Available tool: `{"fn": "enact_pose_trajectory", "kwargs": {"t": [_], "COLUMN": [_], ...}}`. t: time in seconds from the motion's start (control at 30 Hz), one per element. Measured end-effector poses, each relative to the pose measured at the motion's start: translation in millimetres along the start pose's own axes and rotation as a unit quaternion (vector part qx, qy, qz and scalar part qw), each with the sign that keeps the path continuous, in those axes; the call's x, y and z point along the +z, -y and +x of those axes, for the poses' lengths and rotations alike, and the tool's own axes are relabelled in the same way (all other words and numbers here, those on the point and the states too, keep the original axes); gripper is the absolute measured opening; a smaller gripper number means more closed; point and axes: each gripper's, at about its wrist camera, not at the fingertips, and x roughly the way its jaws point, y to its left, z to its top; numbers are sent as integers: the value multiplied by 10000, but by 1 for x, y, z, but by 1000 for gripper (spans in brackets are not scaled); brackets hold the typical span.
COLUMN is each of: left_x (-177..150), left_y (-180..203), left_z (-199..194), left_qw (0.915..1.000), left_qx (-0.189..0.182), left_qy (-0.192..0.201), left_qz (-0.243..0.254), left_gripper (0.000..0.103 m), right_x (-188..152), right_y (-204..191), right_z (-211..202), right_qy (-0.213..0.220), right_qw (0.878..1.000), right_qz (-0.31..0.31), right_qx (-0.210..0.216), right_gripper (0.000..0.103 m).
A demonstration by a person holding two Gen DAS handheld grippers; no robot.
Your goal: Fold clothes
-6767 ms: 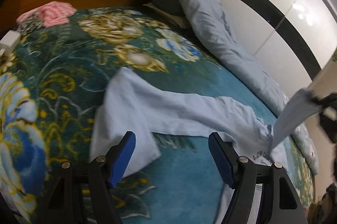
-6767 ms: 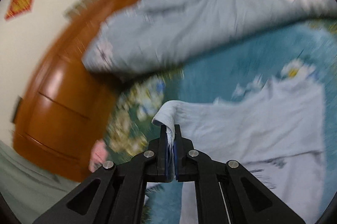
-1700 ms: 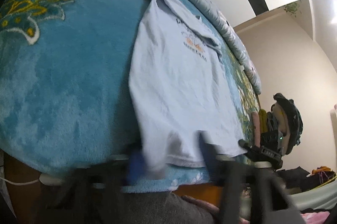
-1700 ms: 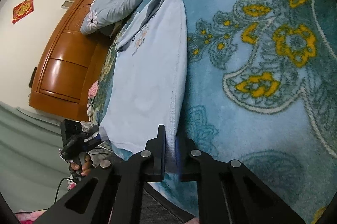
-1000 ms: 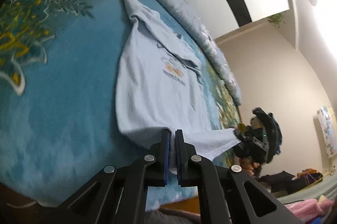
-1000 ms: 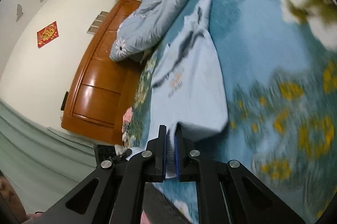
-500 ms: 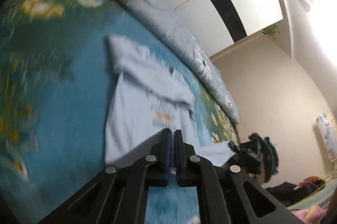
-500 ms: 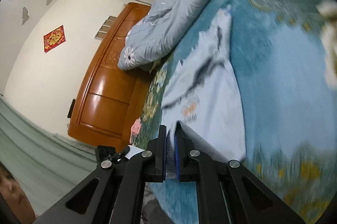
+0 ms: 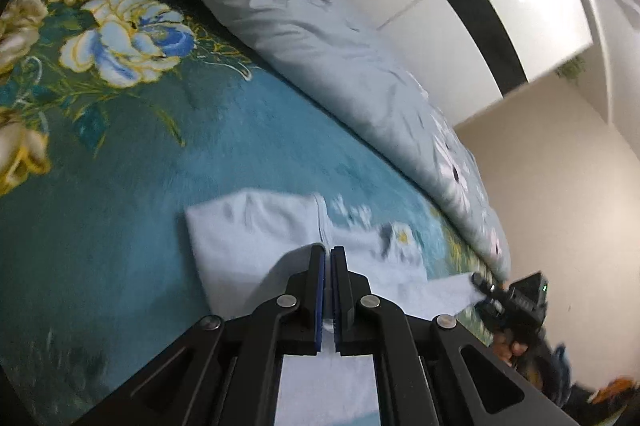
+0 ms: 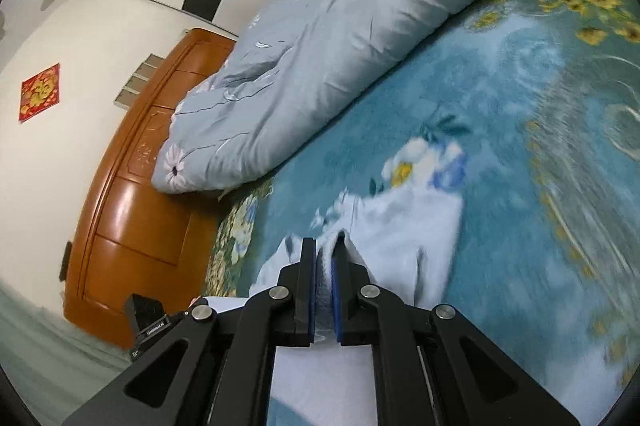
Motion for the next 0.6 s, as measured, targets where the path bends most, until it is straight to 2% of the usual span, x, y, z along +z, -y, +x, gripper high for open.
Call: {"fn": "enact_pose_trajectory", "kwargs": {"t": [0.03, 0.07, 0.13, 0.17, 0.2, 0.27, 0.3, 0.33, 0.4, 0.43, 0.5, 0.6], "left_x": [7, 13, 19, 21, 22, 21, 21, 20, 10, 4, -9, -27], "left_y": [-5, -10, -21, -28, -37, -54, -57, -60, -59, -57, -54, -49], "left_z": [6, 12, 22, 27, 30, 32, 29, 24, 19, 16, 11, 4], "left_qw": [9999, 9997, 9987, 9979, 9972, 9943, 9932, 9924, 9940, 9951, 9968, 9980], "left_qx": [18, 105, 362, 459, 441, 260, 195, 124, 148, 183, 253, 357], "left_qy": [40, 90, 135, 149, 141, 184, 290, 412, 325, 237, 59, -208], "left_qz": [-100, -184, -330, -441, -587, -1015, -1107, -1154, -1031, -939, -754, -476], "left_gripper": [3, 3, 3, 3, 3, 4, 4, 5, 11, 24, 37, 43], "right_x": [5, 9, 13, 14, 15, 16, 17, 17, 17, 17, 10, -17], "right_y": [3, 6, 9, 11, 13, 18, 18, 16, 13, 13, 14, 21], "right_z": [12, 22, 37, 40, 42, 40, 37, 32, 19, 11, -4, -15], "right_qy": [-104, -192, -279, -279, -271, -220, -173, -90, 90, 141, 125, -296], "right_qw": [9999, 9997, 9974, 9964, 9957, 9968, 9974, 9975, 9975, 9974, 9965, 9924], "right_qz": [52, 42, -44, -66, -65, 12, 0, -58, -215, -275, -313, -500], "right_qx": [29, -122, -661, -802, -888, -764, -706, -691, -667, -645, -771, -1088], "right_gripper": [7, 7, 9, 9, 9, 10, 20, 40, 52, 52, 52, 52]}}
